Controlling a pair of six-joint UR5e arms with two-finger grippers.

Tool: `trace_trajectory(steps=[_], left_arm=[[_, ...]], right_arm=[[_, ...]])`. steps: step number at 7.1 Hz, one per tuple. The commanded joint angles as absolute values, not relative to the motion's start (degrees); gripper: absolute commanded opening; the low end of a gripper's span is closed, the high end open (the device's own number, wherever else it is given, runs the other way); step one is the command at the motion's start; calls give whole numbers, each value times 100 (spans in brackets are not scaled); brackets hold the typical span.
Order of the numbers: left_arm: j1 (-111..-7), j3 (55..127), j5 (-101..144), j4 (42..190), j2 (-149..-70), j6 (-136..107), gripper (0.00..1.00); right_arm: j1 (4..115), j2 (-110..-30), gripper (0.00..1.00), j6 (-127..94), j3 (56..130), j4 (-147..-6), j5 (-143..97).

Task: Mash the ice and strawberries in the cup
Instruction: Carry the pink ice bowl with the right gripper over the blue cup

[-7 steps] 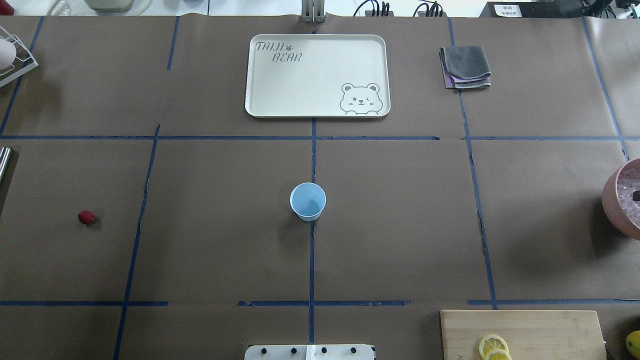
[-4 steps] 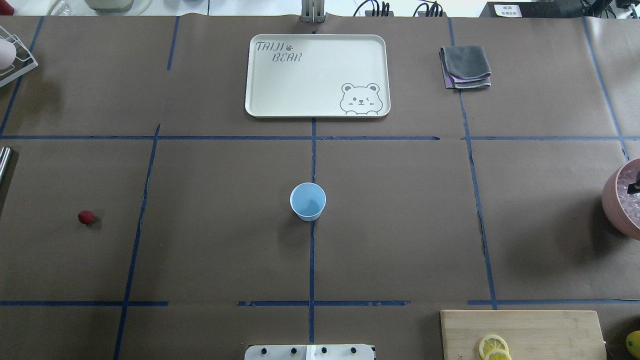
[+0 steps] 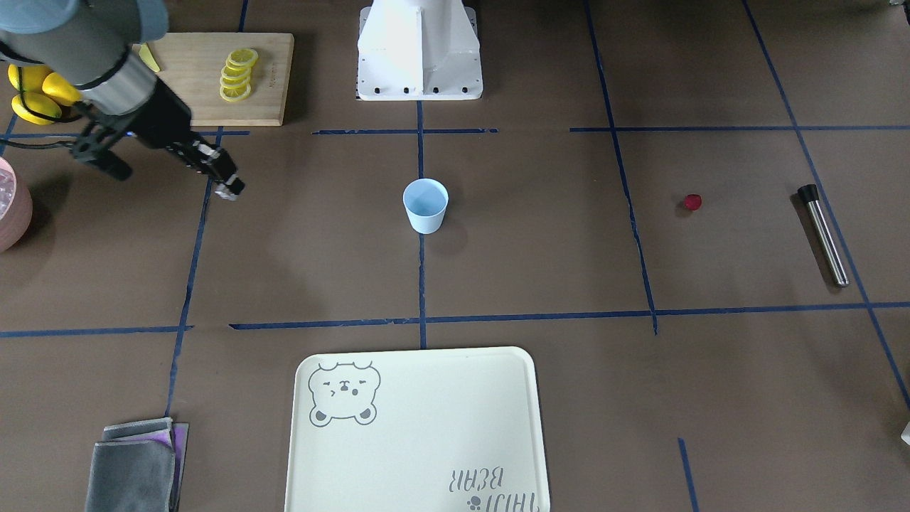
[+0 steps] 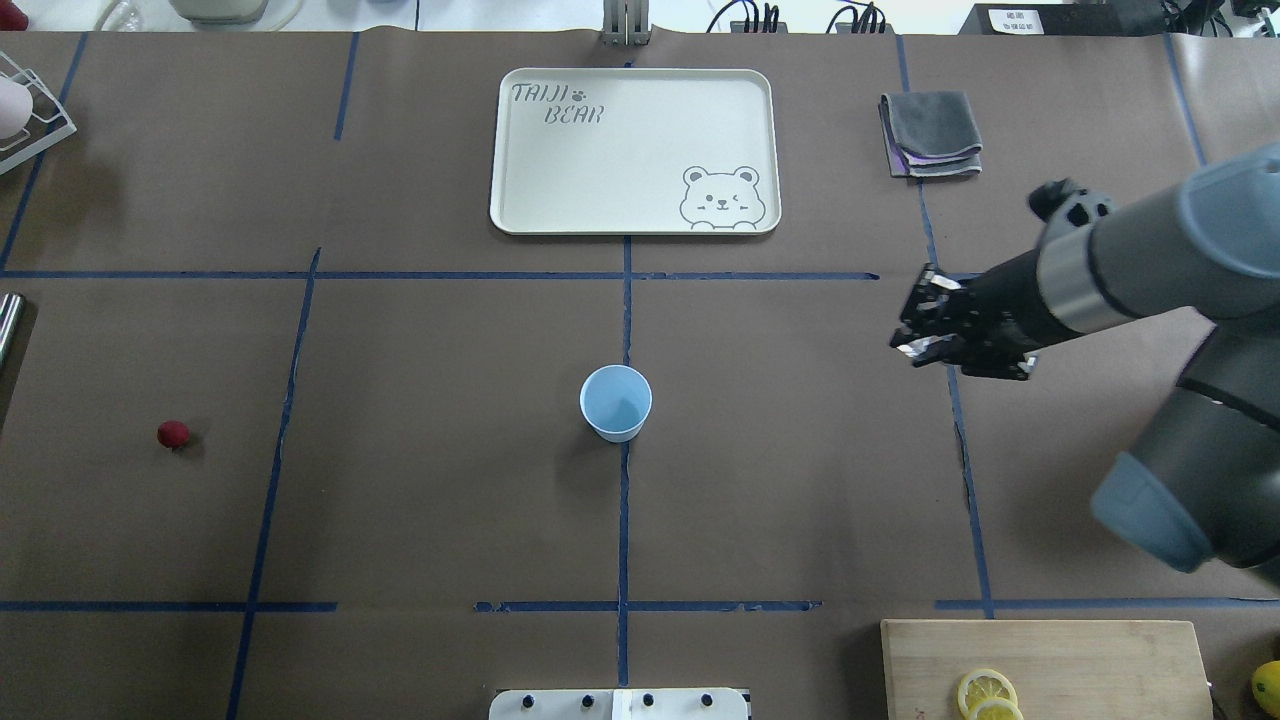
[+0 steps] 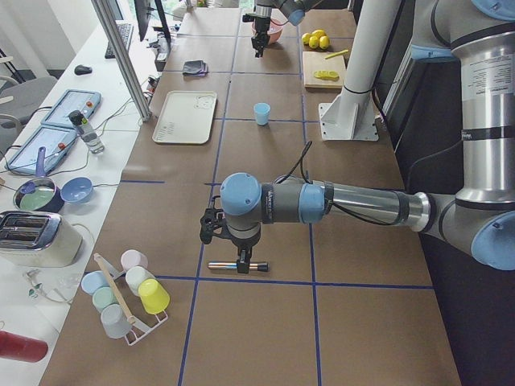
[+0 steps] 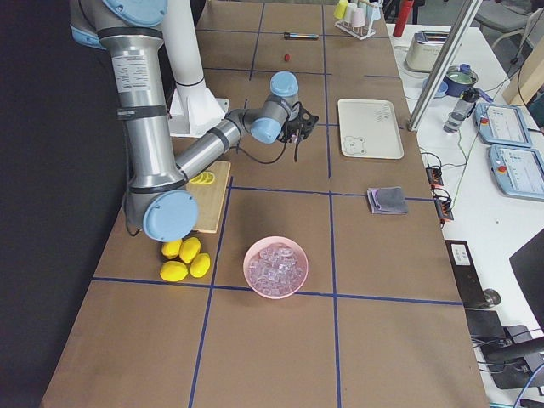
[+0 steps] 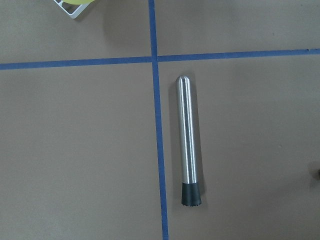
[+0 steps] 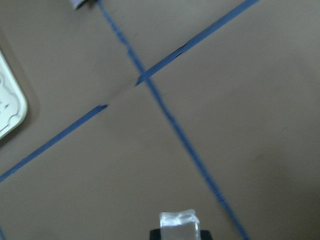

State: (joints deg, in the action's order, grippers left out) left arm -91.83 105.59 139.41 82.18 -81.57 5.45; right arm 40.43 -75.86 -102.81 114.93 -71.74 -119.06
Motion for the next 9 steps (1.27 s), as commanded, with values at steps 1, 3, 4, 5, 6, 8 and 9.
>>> trace_trajectory(steps=[1,3,4,5,6,8,9], left_arm=[[-9185,10556,14019,8218,-8156,545,100],[-9185,10556,14019,8218,-8156,545,100],[-9185,10556,14019,8209,-8156,545,100],[-9185,10564,14019,8218,-8156,545,100],[-9176,10564,14019,8218,-8156,545,100],[-9176,10564,14019,8218,-8156,545,100],[-9184,10582,14019,8218,-8156,536,100]], right_arm=[[2695,-5974,3,-11080,10947,-8094,-10545],[2427,-5232,4,-11329,10189,-8034,-10267],[2400,-5221,4,-11338,10108,-7807,-10240],[2399,-5203,5,-11434,10055,-7753,-10239],[2408,-5186,8,-11452,10055,-7752,-10239],[2408,-5159,17,-11443,10046,-7761,-10222],[2408,-5150,31,-11426,10046,-7761,-10074]])
